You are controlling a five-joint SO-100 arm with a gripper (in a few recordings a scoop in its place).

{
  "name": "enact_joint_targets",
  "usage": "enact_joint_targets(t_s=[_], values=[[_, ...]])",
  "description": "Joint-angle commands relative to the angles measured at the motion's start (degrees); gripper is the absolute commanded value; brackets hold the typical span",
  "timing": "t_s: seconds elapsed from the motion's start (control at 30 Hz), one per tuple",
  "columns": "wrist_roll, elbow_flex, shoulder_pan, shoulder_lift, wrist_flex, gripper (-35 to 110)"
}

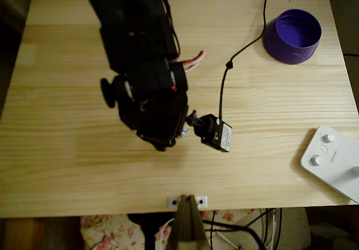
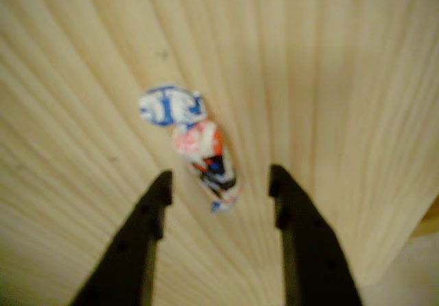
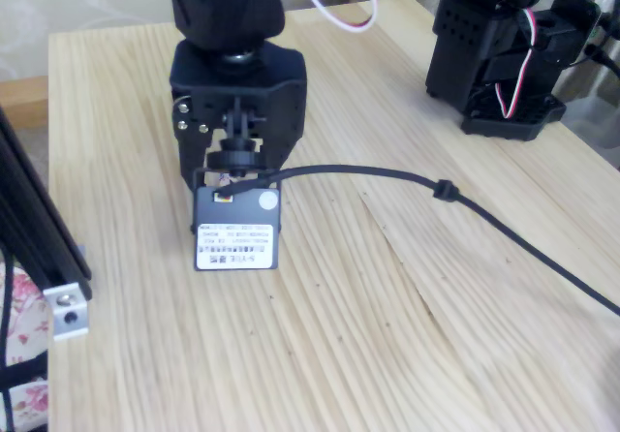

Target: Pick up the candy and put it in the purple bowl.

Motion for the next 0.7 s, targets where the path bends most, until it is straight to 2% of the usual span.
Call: enact_joint_targets(t_s=[0.0,0.67], values=[[-0.1,-2.9,-0.6,2.7,0.8,20],[-0.3,2.0,-1.3,1.5,-1.8,16]])
